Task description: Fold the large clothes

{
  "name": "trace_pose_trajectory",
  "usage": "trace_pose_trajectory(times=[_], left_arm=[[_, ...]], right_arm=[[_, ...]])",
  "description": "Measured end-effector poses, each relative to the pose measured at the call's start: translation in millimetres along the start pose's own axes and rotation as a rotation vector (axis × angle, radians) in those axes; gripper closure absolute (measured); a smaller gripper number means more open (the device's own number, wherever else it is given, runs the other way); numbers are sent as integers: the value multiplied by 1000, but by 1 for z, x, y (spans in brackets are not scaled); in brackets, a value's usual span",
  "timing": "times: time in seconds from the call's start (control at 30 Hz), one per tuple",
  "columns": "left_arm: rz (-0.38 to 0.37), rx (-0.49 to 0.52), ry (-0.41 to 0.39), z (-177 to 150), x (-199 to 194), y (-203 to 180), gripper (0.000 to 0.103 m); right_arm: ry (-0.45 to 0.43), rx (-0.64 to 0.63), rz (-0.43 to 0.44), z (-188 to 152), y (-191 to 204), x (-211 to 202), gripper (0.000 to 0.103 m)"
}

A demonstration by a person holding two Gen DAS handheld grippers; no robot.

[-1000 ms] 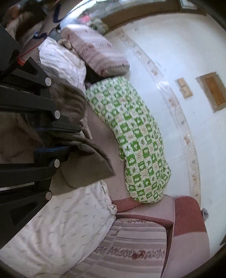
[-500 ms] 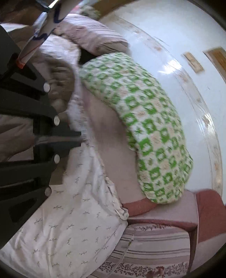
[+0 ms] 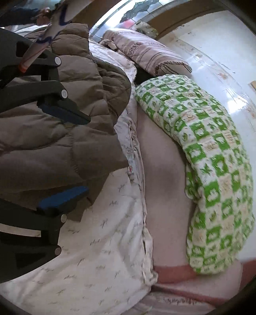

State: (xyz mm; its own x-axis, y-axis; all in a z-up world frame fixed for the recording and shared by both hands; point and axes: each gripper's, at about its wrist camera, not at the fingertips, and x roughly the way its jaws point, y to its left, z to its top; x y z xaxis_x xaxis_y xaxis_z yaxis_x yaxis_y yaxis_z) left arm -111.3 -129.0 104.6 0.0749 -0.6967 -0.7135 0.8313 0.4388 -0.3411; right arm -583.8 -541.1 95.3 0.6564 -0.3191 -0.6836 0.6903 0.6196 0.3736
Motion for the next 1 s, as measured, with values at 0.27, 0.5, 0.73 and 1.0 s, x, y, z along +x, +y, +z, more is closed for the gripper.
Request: trace_pose_trajectory(times=[0.27, 0.5, 0.73, 1.0], left_arm=[[-228, 8, 85, -4, 53, -20, 50], [77, 94, -28, 40, 65, -60, 87], [329, 245, -85, 88, 106, -116, 84], [615, 328, 13, 78, 152, -113, 83]], right_arm=[[69, -27, 26, 0, -1, 32, 85], [-123, 38, -148, 13, -17, -5, 90], [-152, 104, -380, 18, -30, 15, 90], [-82, 139, -477, -2, -44, 31, 50]])
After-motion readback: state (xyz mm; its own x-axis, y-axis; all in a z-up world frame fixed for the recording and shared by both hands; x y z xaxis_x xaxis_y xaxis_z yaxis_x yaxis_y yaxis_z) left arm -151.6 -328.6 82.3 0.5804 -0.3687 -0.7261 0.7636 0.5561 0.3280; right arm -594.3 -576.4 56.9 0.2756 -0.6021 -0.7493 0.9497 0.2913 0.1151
